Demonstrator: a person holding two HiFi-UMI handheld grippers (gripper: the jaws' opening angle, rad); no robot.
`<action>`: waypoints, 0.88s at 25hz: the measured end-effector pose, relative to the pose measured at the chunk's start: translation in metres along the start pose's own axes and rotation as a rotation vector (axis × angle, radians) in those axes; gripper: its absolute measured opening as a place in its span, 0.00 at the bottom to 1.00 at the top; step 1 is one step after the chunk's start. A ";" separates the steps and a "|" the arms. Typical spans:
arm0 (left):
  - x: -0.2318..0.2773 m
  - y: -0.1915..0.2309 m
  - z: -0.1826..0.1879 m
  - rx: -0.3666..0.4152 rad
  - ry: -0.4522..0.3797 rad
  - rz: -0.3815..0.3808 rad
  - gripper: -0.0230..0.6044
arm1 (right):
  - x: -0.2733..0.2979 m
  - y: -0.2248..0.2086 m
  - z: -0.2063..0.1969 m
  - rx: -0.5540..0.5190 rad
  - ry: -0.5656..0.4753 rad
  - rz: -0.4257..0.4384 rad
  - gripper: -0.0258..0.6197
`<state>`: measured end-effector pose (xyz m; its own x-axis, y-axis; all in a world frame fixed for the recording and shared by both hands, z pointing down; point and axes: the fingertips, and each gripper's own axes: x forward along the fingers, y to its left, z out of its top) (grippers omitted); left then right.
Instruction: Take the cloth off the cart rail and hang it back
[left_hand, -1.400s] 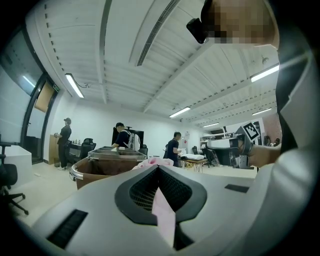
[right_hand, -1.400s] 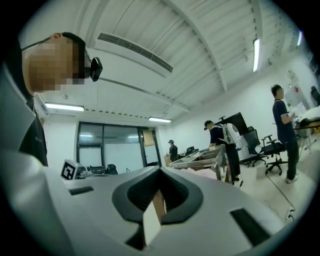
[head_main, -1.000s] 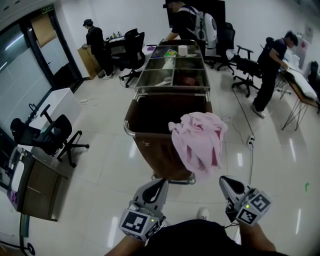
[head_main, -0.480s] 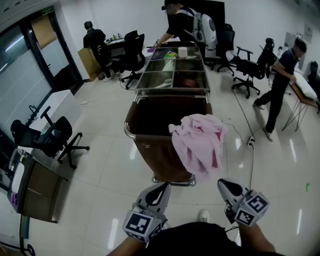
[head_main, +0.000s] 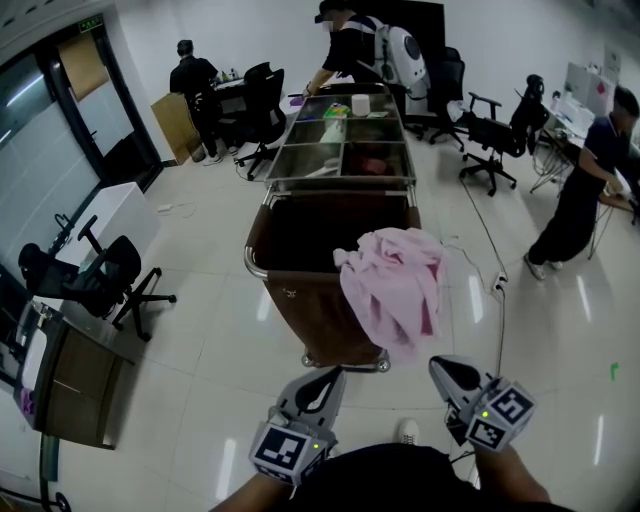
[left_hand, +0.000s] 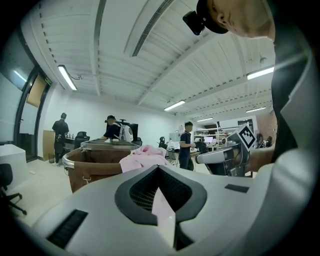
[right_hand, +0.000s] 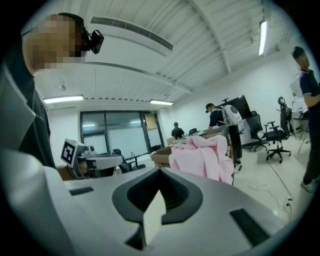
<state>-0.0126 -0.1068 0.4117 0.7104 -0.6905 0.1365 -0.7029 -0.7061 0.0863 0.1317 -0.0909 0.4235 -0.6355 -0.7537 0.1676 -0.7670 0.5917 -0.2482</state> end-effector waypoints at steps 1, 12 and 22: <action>0.000 0.000 0.000 0.000 0.001 -0.001 0.04 | 0.000 -0.001 0.001 0.001 -0.002 -0.001 0.05; 0.002 0.008 0.001 -0.015 -0.010 0.016 0.04 | 0.008 -0.007 0.005 0.007 -0.009 -0.009 0.05; 0.005 0.016 -0.001 -0.022 -0.010 0.025 0.04 | 0.013 -0.012 0.007 0.011 -0.007 -0.009 0.05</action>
<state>-0.0203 -0.1208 0.4142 0.6925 -0.7097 0.1295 -0.7213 -0.6847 0.1045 0.1330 -0.1093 0.4221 -0.6283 -0.7607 0.1633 -0.7715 0.5819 -0.2574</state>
